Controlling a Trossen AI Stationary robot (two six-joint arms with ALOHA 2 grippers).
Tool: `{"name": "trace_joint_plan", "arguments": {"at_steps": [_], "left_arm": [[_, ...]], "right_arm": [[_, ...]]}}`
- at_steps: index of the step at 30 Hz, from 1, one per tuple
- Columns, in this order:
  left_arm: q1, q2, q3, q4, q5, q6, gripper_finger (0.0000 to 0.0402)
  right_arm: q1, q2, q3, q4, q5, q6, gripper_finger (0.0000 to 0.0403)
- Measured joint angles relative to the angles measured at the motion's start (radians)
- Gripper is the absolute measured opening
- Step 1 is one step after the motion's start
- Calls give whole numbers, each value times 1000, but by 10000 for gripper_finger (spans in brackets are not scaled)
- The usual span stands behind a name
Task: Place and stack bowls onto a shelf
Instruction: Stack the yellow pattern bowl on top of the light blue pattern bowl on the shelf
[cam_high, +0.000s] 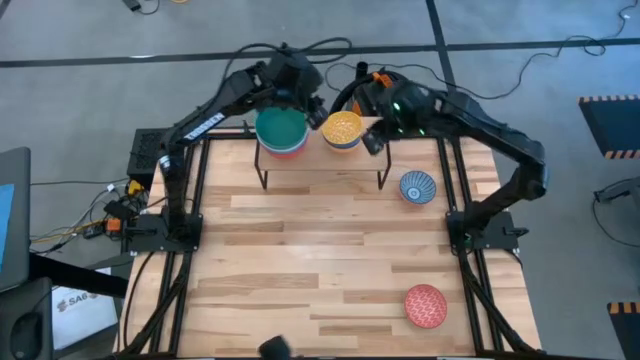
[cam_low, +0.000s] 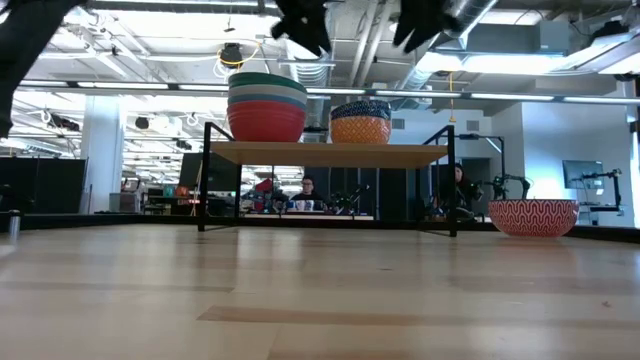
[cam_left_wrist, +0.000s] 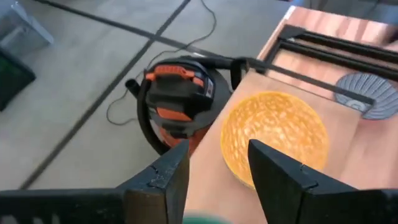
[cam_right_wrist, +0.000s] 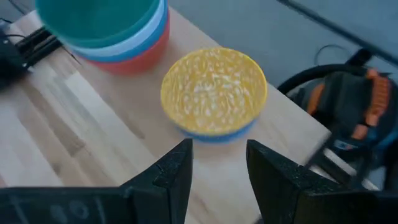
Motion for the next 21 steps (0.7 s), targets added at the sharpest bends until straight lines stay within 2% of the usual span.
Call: {"name": "trace_joint_plan", "arguments": {"at_steps": [5, 11, 16, 18, 21], "left_arm": [[-29, -91, -16, -95, -17, -67, 140], [-87, -134, -18, -131, -43, -102, 135], [-154, -171, -58, -105, -47, -143, 134], [-189, -212, -156, -4, -45, -158, 134], [-236, -299, -381, 238, -41, -191, 134]], "right_arm": [[-127, 83, -1, 90, -122, -102, 175], [-203, 119, -35, 221, -229, -209, 174], [-243, -41, -307, 508, -389, -227, 157], [-249, -120, -449, 631, -426, -227, 145], [-247, -216, -627, 831, -455, -215, 126]]}}
